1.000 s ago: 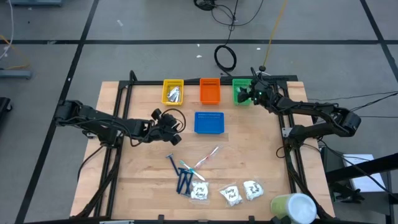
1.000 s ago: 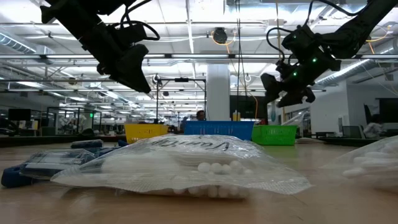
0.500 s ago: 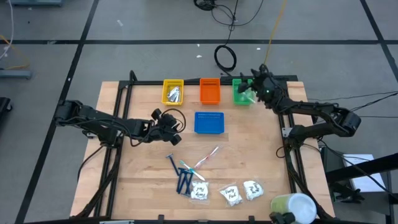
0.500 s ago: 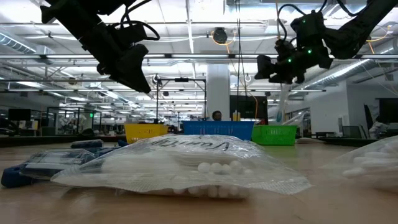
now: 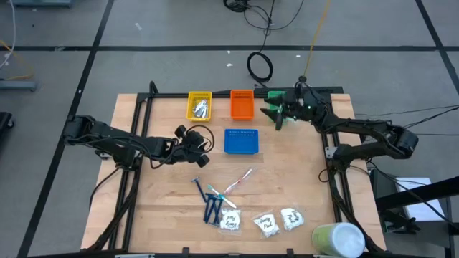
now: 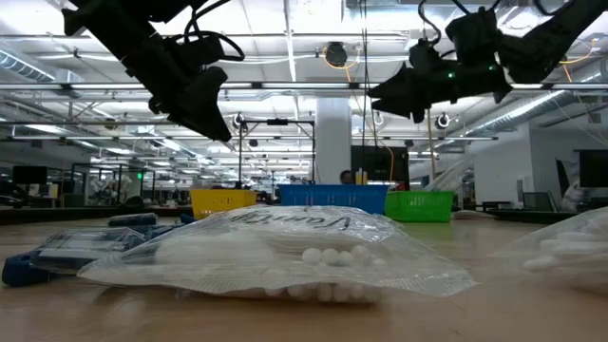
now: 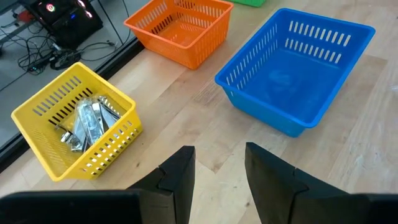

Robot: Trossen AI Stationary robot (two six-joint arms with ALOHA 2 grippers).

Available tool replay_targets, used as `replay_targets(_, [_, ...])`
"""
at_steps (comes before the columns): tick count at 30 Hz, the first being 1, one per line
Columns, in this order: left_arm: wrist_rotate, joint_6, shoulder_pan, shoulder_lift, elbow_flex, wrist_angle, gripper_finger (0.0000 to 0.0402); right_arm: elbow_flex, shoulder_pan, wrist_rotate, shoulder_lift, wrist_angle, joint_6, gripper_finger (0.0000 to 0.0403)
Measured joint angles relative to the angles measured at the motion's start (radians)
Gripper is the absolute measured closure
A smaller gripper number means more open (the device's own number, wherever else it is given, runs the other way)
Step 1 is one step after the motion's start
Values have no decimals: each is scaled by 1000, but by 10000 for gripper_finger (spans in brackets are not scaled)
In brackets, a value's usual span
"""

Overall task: Pick & Place Travel size toiletries
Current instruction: Put the red toothbrush into the green basket

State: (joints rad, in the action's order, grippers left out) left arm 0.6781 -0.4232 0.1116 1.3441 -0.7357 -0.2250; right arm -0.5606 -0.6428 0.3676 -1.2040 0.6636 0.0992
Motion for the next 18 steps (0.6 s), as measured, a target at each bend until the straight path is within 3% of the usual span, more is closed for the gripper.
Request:
replay_targets(7, [0,0,0,0,0,0,265,0,181,48,70,-292,-15,336])
replay_targets(10, [0,0,0,0,0,0,265,12,322,100,38,-262,-15,386])
replay_targets(13, [0,-6,0,0,0,1,265,22,474,53,-18,-169,-14,397])
replay_targets(18, [-38,-28,0,0,-1,40,265,21,680,-216,-172,-39,-16,358])
